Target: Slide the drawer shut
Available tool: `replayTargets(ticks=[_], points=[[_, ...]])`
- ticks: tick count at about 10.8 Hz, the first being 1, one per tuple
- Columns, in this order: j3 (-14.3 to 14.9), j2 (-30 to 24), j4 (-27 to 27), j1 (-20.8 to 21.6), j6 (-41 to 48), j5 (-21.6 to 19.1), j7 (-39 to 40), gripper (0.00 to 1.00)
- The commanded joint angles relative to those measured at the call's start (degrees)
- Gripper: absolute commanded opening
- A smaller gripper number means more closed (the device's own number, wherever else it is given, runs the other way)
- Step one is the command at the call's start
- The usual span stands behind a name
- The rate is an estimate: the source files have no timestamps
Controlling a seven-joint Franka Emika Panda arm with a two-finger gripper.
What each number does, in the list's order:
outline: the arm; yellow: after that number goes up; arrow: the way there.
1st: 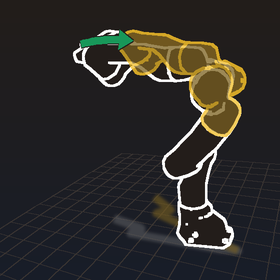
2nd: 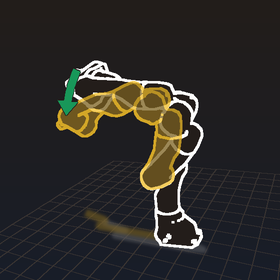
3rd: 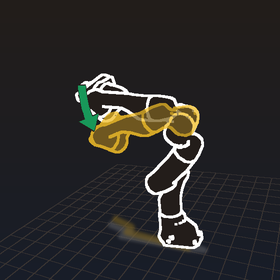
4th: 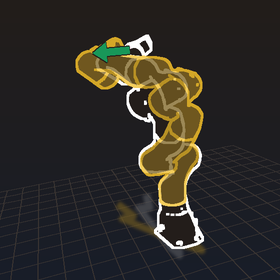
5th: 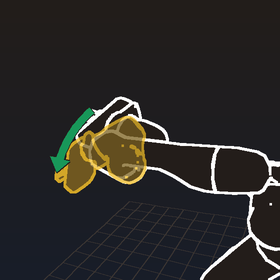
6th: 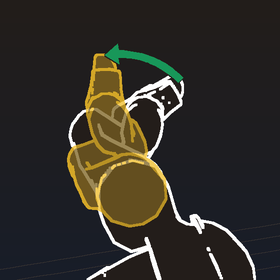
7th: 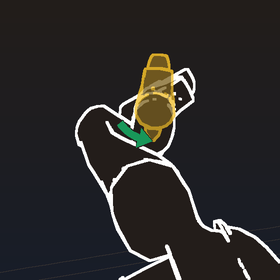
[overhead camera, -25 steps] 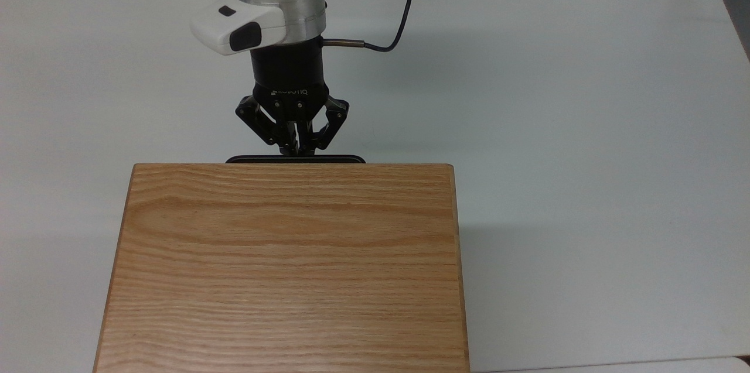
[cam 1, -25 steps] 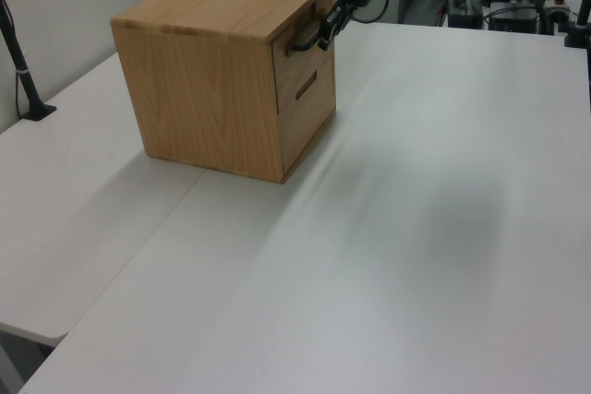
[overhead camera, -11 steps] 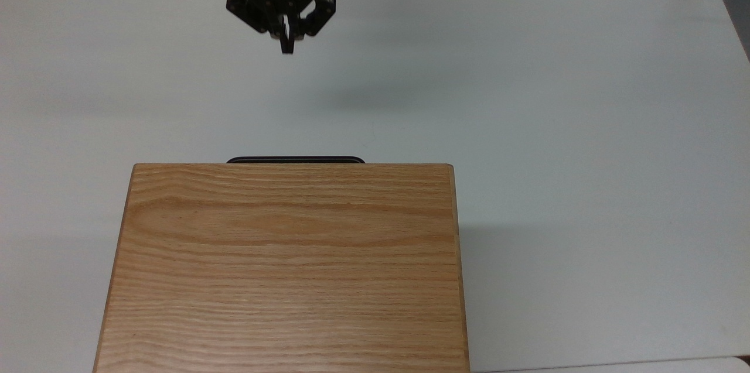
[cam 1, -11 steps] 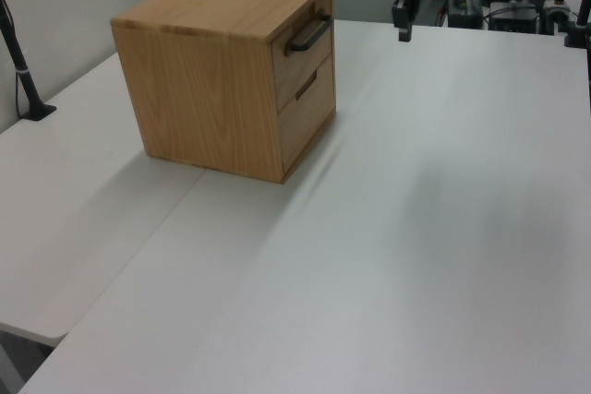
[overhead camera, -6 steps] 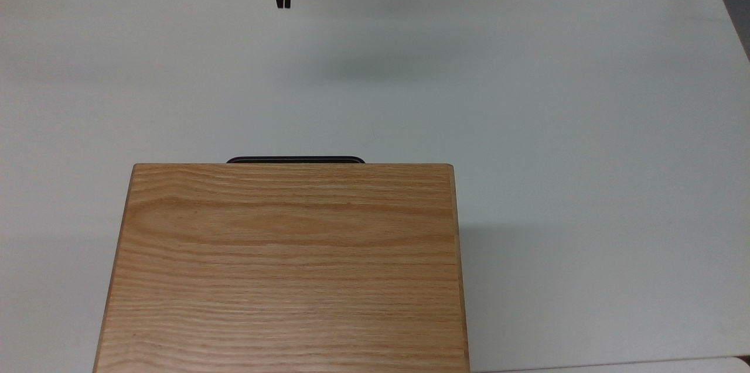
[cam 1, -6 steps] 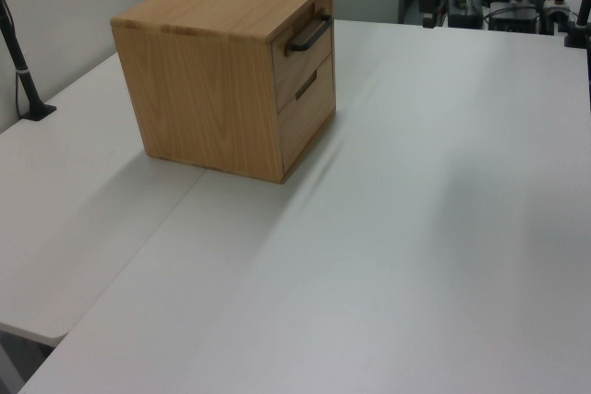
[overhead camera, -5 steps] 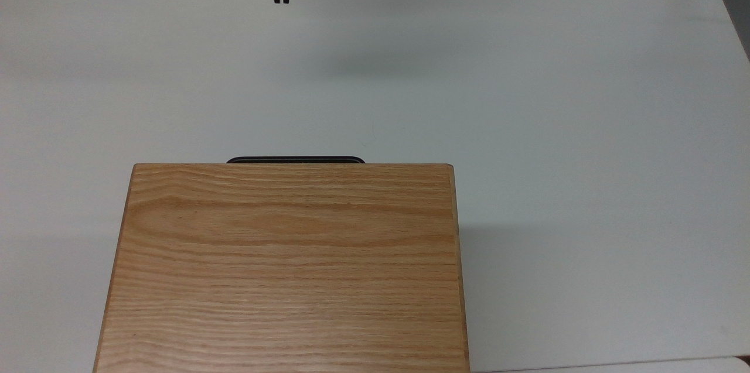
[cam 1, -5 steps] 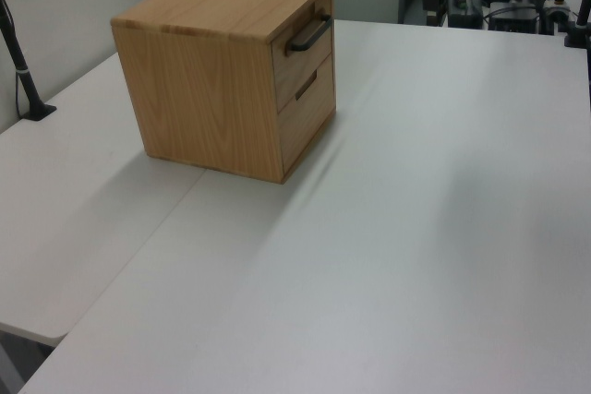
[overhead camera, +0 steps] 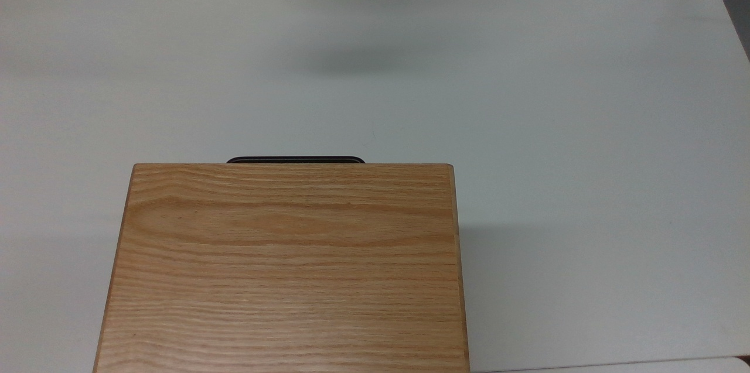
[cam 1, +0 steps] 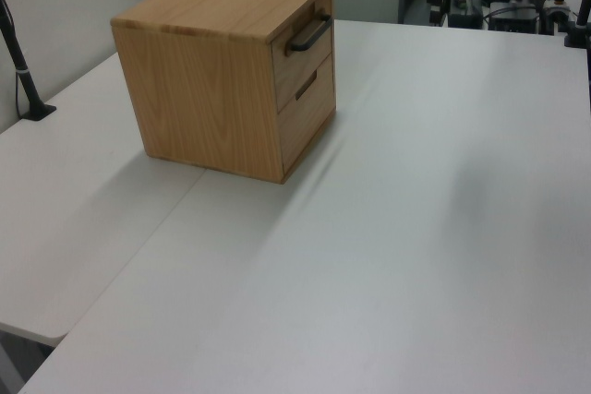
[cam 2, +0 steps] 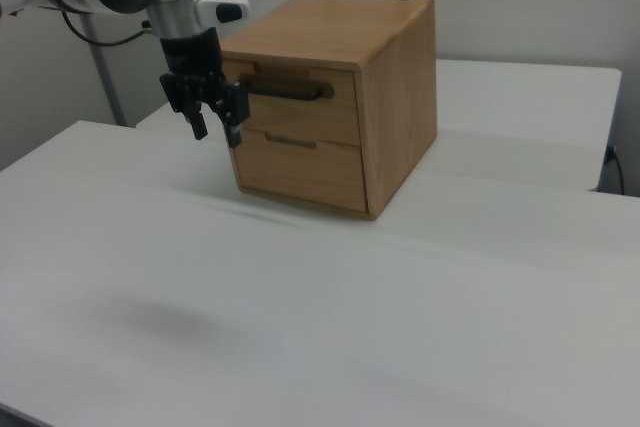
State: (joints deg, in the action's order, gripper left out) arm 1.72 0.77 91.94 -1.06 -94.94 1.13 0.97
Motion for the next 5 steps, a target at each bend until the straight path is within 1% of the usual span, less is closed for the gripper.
replayTargets(ticks=[1,5], points=[[-1.81,-1.65,1.49,-1.4,0.37,0.72,-2.1,1.0],[-1.81,-1.56,1.58,-0.87,0.72,0.72,-2.9,1.0]])
